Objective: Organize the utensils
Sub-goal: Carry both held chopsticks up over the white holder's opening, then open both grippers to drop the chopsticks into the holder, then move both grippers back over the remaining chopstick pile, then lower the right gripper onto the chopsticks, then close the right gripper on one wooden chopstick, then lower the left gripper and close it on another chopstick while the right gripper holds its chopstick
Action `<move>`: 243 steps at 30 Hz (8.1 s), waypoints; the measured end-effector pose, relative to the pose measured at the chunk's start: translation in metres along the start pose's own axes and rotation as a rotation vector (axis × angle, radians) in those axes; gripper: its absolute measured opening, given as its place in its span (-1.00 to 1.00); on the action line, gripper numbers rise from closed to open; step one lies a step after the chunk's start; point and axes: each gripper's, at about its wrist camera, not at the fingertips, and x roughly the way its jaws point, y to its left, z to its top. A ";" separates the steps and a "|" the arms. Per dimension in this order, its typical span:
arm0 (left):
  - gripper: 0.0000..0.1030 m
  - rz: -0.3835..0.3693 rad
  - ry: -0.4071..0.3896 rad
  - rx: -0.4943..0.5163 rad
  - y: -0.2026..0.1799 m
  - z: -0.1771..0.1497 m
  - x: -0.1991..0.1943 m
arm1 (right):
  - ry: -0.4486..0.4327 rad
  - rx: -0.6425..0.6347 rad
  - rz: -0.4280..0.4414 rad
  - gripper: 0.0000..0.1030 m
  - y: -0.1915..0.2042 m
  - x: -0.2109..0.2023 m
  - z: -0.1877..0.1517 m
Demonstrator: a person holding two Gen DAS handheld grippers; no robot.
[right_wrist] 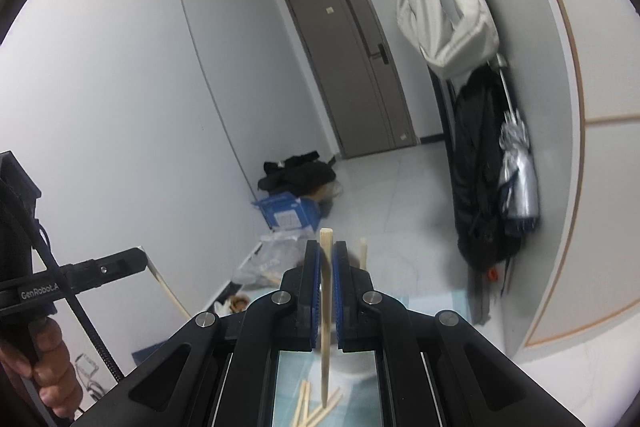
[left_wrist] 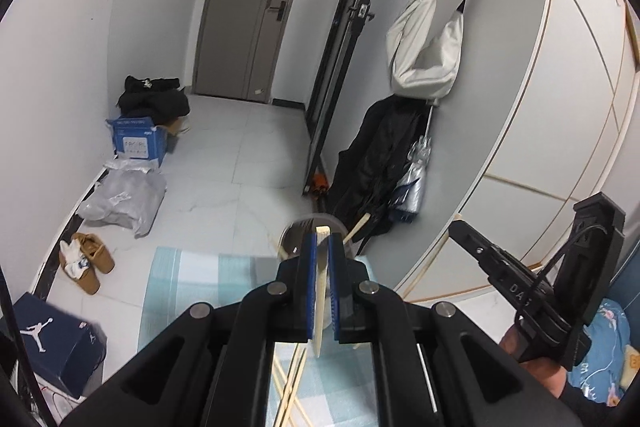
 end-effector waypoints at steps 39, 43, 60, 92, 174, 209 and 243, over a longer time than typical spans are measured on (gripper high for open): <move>-0.95 -0.043 0.054 0.015 0.025 0.039 0.111 | 0.063 -0.190 0.062 -0.90 -0.015 0.139 0.065; -0.95 -0.042 0.075 0.003 0.026 0.037 0.116 | 0.066 -0.216 0.079 -0.90 -0.014 0.134 0.055; -0.95 -0.079 0.159 0.004 0.019 0.017 0.120 | 0.178 -0.278 0.112 -0.83 -0.011 0.148 0.011; 0.92 0.231 -0.075 -0.041 0.016 -0.029 0.013 | 0.067 -0.104 0.075 0.40 0.014 0.005 -0.027; 0.97 0.355 0.127 -0.370 0.138 -0.139 0.039 | 0.787 -0.197 -0.153 -0.90 0.029 0.159 -0.203; 0.97 0.406 0.311 -0.124 0.086 -0.160 0.096 | 0.709 -0.195 -0.006 -0.93 -0.007 0.138 -0.183; 0.97 0.414 0.633 -0.041 0.072 -0.169 0.171 | 0.384 0.277 0.103 -0.93 -0.094 0.076 -0.118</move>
